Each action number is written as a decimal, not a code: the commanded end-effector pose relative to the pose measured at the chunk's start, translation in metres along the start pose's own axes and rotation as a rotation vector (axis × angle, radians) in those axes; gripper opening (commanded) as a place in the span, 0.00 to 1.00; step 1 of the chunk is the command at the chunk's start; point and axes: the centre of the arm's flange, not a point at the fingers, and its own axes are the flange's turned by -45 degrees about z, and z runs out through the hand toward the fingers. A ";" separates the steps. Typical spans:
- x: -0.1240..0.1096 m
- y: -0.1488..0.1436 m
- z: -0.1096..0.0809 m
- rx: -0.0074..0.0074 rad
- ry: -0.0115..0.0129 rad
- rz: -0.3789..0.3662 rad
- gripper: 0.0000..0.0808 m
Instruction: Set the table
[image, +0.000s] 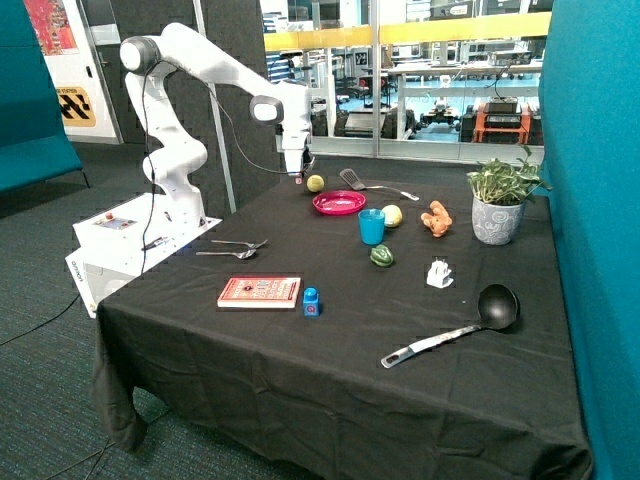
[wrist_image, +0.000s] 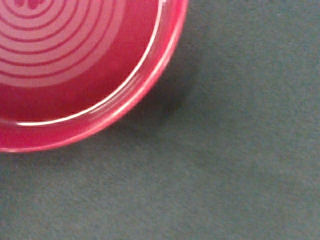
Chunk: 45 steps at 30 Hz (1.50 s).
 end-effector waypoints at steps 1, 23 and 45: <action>0.009 -0.016 0.018 -0.0006 -0.0043 -0.004 0.46; 0.046 -0.030 0.050 -0.0009 -0.0042 0.108 0.48; 0.058 -0.025 0.069 -0.0011 -0.0042 0.237 0.49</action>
